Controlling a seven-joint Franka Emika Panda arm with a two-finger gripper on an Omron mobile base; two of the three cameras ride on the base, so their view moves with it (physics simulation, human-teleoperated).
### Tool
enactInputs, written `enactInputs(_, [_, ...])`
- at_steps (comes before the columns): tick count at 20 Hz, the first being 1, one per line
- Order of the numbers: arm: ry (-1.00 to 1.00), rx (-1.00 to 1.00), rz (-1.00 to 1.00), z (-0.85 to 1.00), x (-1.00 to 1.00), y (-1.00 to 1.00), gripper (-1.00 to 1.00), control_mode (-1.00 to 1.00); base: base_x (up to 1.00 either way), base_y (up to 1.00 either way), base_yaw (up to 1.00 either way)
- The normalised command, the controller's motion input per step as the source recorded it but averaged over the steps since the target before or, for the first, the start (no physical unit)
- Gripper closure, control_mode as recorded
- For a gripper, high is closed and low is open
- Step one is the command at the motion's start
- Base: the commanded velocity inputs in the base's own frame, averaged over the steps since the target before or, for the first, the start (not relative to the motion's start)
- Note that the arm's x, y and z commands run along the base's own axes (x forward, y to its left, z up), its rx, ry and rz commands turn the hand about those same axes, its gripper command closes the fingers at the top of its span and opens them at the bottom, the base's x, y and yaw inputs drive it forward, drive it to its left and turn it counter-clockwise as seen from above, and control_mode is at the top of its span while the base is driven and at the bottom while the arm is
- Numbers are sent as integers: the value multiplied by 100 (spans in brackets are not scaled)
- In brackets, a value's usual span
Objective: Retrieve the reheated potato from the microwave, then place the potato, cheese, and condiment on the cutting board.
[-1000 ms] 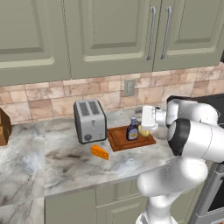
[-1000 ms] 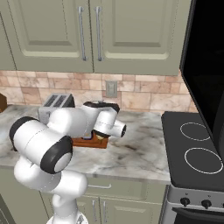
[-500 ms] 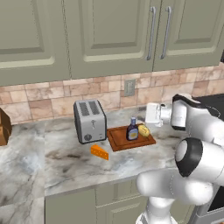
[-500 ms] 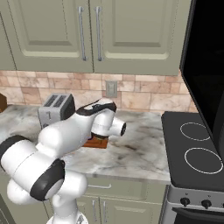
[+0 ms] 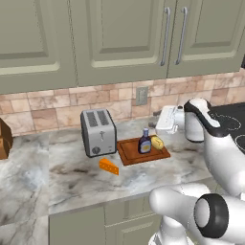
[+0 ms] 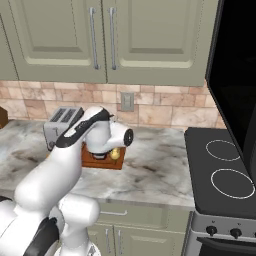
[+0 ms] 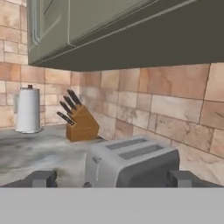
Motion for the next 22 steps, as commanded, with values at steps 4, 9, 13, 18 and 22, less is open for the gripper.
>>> enactInputs(4, [22,-24,0,51,-21,7,-100,-100,0,0,0])
enactInputs(9, [31,-9,-1,43,-28,0,-100,-100,0,0,0])
enactInputs(13, [40,-1,-4,45,-30,0,-100,-100,0,0,0])
enactInputs(18, [39,-5,-5,32,-34,5,-100,-100,0,0,0])
enactInputs(22, [35,-5,-5,16,-31,14,-100,-100,0,0,0])
